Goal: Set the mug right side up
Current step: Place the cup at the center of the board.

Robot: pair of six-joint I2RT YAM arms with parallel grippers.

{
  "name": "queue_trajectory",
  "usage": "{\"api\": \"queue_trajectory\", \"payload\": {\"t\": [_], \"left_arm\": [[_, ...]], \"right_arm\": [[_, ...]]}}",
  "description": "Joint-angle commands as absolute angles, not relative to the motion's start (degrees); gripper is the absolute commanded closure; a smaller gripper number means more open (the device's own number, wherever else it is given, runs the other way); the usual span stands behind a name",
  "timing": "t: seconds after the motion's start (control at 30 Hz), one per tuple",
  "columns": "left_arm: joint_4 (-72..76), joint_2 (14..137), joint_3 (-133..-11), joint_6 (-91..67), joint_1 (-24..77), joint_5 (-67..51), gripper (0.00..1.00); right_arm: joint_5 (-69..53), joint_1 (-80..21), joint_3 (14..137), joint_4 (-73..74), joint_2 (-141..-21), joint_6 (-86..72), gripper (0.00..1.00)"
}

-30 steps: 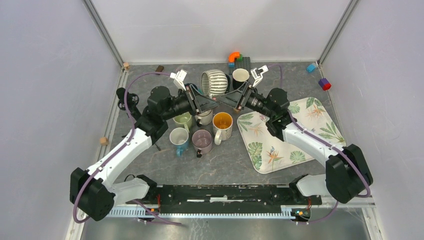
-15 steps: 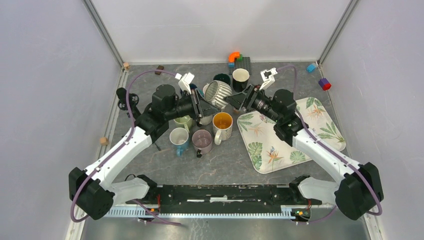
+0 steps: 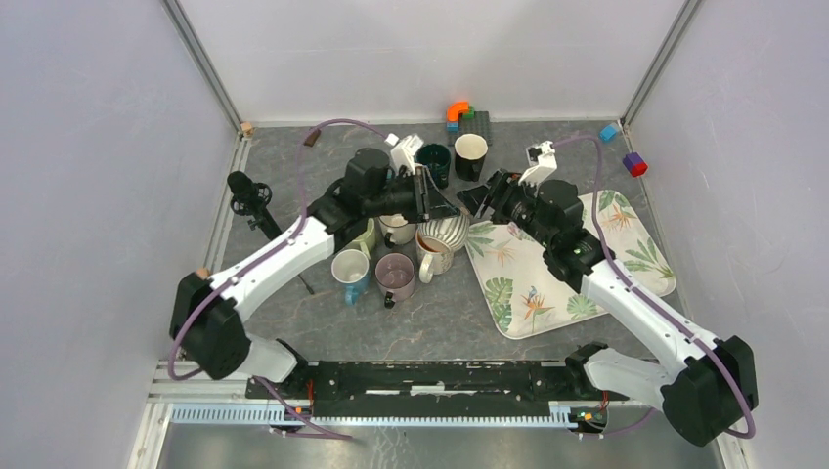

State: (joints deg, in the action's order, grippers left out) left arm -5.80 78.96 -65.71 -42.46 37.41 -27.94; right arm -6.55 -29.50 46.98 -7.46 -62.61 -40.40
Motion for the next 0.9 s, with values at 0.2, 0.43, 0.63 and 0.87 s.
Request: {"api": "queue_trajectory", "payload": {"t": [0.2,0.43,0.63,0.87], "left_arm": [[5.01,95.18,-79.77,-41.19,42.82,-27.90,0.98],[6.06,101.06,-84.46,-42.69,44.71,-27.95,0.98],[7.21,105.08,-86.96,-44.03,45.64,-28.62,0.98],[9.67,108.48,-87.71,-45.44,46.75,-28.64,0.98]], "right_arm": [[-2.90,-21.32,38.06,-4.69,-60.13,-40.19,0.21],[-5.13,-17.03,35.08,-4.02,-58.02,-40.15,0.21],[-5.10,-16.12,34.14,-3.57,-58.63,-39.90,0.22],[-2.57,-14.20,32.34,-1.23,-58.86,-38.86,0.21]]}}
